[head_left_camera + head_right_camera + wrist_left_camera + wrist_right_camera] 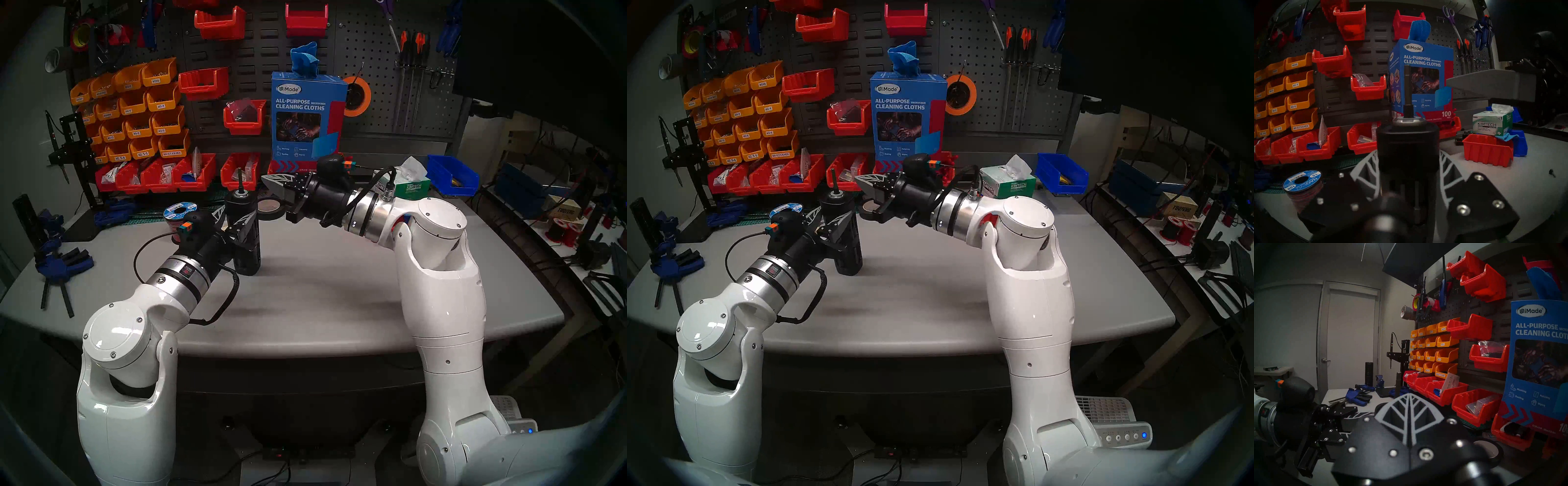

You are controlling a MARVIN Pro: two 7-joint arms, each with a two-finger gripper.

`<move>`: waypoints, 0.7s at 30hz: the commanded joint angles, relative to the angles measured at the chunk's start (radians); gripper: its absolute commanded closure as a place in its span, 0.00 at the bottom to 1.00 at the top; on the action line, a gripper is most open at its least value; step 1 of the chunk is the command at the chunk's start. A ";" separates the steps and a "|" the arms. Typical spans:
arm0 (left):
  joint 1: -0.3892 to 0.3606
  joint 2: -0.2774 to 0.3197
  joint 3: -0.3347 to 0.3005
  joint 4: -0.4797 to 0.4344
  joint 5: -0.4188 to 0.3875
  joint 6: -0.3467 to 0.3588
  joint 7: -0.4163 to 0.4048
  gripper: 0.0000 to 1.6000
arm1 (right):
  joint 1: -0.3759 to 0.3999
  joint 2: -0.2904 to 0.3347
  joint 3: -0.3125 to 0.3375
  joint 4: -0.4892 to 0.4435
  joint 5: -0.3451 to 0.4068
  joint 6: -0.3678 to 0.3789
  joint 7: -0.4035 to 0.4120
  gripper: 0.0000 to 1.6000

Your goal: Pick a screwdriver bit and insert it into the screwdriver

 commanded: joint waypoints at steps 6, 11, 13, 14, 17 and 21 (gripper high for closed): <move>-0.021 0.040 -0.044 0.018 -0.074 0.038 -0.087 1.00 | 0.006 -0.006 0.013 -0.040 0.009 0.015 0.013 0.00; -0.036 0.057 -0.050 0.035 -0.094 0.057 -0.112 0.82 | 0.007 -0.008 0.016 -0.041 0.006 0.016 0.016 0.00; -0.041 0.064 -0.052 0.039 -0.101 0.066 -0.121 0.64 | 0.007 -0.009 0.017 -0.042 0.006 0.017 0.018 0.00; -0.042 0.065 -0.052 0.040 -0.102 0.066 -0.121 0.53 | 0.007 -0.009 0.018 -0.043 0.006 0.018 0.018 0.00; -0.047 0.070 -0.054 0.044 -0.108 0.074 -0.128 0.18 | 0.006 -0.010 0.020 -0.045 0.006 0.018 0.020 0.00; -0.054 0.071 -0.054 0.049 -0.108 0.085 -0.132 0.06 | 0.003 -0.009 0.025 -0.049 0.005 0.019 0.022 0.00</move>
